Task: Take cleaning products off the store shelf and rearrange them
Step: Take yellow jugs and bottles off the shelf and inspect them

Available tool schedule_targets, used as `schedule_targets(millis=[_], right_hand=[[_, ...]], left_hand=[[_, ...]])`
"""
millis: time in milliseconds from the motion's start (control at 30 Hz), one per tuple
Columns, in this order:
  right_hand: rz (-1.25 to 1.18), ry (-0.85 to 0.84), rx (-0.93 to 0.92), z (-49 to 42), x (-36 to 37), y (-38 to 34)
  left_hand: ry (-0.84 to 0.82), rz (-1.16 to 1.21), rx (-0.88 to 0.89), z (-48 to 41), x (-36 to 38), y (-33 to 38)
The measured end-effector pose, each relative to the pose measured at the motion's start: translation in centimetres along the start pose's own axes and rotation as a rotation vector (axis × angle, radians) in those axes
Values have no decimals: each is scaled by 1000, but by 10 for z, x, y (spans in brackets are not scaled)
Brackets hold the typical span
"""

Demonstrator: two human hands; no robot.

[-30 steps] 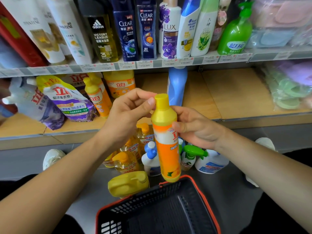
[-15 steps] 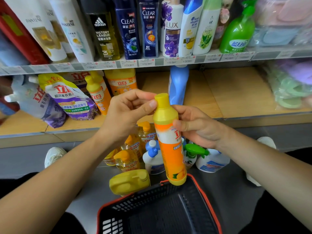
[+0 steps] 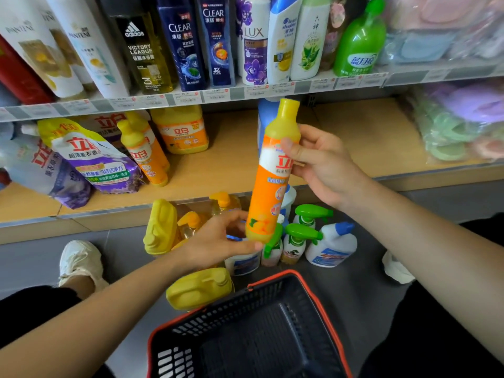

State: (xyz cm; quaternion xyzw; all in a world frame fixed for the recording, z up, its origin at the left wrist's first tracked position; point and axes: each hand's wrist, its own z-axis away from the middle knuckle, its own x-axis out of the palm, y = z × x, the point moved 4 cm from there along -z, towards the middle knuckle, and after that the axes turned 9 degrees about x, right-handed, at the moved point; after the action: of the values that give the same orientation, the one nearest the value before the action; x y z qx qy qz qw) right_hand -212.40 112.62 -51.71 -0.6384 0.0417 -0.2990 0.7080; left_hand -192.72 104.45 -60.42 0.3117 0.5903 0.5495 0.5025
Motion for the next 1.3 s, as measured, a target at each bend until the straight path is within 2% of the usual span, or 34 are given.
schedule_targets(millis=[100,167,333,400,467,533,633,700,733,800,900,967,1167,1300], right_hand=[[-89,43,1,-1,-7,-4],[-112,61,3,-1,-9,-4],[-172,73,18,0,-11,2],[-199,71,38,-2,-13,5],[-188,102,80,-6,-18,8],[-37,235,166,-8,-28,13],[374,411,296,-4,-42,27],[636,449,162,-5,-42,32],[727,435,54,-6,-38,31],[857,277,-94,-6,-19,29],[1064,-15,-177,-2,6,39],[1141,-63,-217,0,14,44],[883,-165,-148,3,18,48],[811,-183,-137,6,19,51]], left_hand=[[142,227,0,2,-7,-4],[147,357,5,1,-11,-1],[171,201,-15,0,-5,5],[187,248,1,0,-3,8],[282,308,17,1,-6,14],[406,355,40,2,-16,21],[533,294,103,4,-44,36],[560,147,149,6,-61,45],[557,75,167,7,-66,49],[535,-25,194,8,-68,54],[496,-81,228,8,-60,64],[467,-111,255,9,-56,71],[358,-43,292,9,-46,78],[383,21,265,7,-45,77]])
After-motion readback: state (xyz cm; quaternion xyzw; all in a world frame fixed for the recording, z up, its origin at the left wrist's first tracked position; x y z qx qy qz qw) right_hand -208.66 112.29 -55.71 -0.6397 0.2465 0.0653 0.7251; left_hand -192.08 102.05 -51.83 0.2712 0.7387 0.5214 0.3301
